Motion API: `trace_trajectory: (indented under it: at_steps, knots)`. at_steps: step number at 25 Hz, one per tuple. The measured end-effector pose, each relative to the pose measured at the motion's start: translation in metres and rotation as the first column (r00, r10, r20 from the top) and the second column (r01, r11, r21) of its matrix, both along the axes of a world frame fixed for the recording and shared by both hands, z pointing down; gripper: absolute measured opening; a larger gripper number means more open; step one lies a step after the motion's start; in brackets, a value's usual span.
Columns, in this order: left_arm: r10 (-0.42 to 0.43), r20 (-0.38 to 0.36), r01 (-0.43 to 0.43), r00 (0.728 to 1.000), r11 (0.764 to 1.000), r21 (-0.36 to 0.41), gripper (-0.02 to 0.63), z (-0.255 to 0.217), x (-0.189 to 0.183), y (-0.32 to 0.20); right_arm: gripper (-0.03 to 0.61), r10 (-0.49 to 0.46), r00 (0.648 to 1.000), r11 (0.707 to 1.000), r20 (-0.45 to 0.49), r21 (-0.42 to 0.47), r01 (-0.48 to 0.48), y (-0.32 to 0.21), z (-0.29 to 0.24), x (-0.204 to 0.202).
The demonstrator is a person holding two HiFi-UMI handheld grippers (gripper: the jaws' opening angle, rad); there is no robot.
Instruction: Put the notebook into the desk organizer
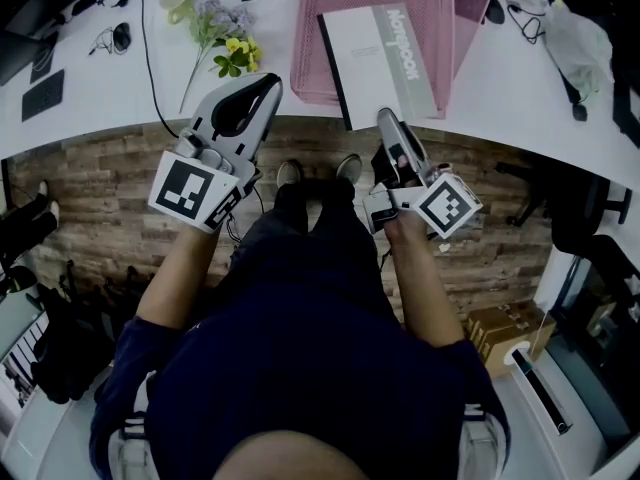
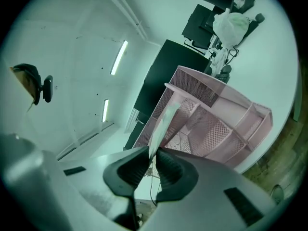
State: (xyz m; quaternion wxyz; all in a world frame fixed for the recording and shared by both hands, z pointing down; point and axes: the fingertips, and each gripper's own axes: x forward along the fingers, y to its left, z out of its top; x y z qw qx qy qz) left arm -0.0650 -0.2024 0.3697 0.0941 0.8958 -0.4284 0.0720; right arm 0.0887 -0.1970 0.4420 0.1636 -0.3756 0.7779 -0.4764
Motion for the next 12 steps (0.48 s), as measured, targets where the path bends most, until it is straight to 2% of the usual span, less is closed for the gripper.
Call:
trace_trajectory:
  at_steps: [12]
  knots:
    - [0.004,0.025,-0.003,1.0,1.0,-0.022,0.038,0.01,0.001,0.006,0.08,0.005,1.0,1.0,0.031,-0.017,-0.004,0.003,0.013,0.002]
